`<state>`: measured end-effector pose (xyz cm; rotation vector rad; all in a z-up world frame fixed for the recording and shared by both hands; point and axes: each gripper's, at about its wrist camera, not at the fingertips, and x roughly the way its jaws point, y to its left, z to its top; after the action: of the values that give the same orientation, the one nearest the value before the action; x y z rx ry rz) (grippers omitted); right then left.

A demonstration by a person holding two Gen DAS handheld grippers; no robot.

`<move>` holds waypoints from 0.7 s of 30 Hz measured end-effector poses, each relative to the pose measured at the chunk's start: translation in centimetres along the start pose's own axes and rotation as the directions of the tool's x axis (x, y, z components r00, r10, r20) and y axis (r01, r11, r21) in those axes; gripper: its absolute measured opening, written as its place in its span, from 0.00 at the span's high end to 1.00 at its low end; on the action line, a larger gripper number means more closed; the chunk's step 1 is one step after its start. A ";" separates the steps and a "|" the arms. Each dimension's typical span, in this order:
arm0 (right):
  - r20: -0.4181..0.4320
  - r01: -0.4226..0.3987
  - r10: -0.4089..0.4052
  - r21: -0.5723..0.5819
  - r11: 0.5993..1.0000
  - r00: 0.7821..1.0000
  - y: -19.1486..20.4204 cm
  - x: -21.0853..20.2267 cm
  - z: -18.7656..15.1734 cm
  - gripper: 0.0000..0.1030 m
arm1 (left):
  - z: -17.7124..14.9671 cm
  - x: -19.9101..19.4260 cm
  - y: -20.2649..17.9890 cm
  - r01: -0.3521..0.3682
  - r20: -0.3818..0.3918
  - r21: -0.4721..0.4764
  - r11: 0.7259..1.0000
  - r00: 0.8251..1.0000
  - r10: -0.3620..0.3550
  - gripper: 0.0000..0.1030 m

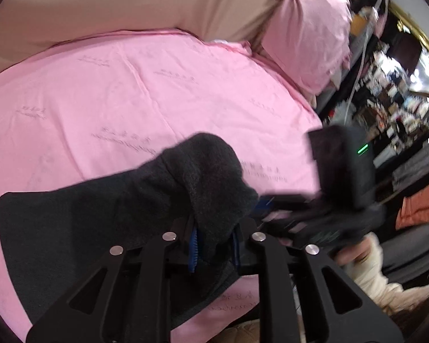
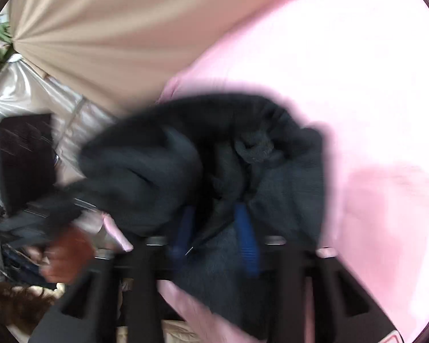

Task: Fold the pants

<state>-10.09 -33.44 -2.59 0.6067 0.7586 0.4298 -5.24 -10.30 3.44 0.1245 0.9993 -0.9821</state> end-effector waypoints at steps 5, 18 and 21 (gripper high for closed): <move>0.132 0.092 -0.098 0.049 0.995 0.986 -2.2 -6.5 -0.2 0.52 | -2.5 5.5 -2.4 -0.012 -0.104 0.047 0.999 0.994 0.017 0.57; 0.031 0.131 -0.128 -0.142 0.981 0.991 2.6 0.4 0.7 0.95 | -5.3 -8.4 0.3 -0.253 0.244 -0.008 0.968 0.938 0.247 0.13; -0.053 0.229 -0.238 -0.141 0.963 0.970 1.5 2.5 -0.6 0.87 | -6.7 -8.8 5.7 -0.417 0.169 -0.149 0.897 0.883 0.439 0.14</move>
<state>-9.08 -30.67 -3.18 0.3726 0.8500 0.2820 -6.84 1.94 4.37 0.1469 0.7922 -0.5193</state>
